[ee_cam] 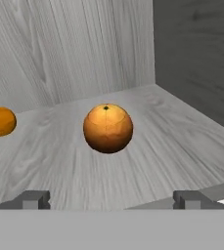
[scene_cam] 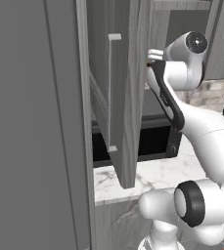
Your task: Pick the oranges from the cabinet and place them in one bowl. Pick the avocado from the sink and place it in the other bowl.
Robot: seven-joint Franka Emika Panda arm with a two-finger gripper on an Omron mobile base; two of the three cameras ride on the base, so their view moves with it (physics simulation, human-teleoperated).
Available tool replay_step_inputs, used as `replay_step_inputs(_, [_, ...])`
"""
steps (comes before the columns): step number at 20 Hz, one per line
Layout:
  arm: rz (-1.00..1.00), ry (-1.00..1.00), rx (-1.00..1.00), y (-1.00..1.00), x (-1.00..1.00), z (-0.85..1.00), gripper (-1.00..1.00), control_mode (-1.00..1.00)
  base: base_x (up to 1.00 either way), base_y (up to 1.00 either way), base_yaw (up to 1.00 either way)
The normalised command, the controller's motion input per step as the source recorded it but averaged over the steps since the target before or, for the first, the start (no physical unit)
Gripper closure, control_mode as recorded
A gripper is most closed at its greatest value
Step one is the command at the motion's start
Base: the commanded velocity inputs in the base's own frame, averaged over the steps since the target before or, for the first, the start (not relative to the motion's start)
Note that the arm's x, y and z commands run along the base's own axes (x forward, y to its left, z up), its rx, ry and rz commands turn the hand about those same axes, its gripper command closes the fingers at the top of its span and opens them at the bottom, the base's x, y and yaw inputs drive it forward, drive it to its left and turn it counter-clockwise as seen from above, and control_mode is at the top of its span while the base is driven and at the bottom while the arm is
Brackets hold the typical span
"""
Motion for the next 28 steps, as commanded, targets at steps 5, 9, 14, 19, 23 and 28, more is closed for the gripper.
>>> replay_step_inputs(5, [0.0,0.03,0.0,0.0,0.16,0.0,-1.0,-1.0,0.0,0.0,0.0])
replay_step_inputs(9, [0.0,0.0,0.0,0.0,0.15,0.0,-1.0,-1.0,0.0,0.0,0.0])
replay_step_inputs(14, [0.0,0.0,0.0,0.0,0.16,0.0,-1.0,-1.0,0.0,0.0,0.0])
replay_step_inputs(19, [0.0,0.0,0.0,0.0,0.19,0.0,-1.0,-1.0,0.0,0.0,0.0])
replay_step_inputs(23, [0.0,0.0,0.0,0.0,0.2,0.0,-1.0,-1.0,0.0,0.0,0.0])
replay_step_inputs(28, [0.0,0.0,0.0,0.0,0.18,0.0,-1.0,-1.0,0.0,0.0,0.0])
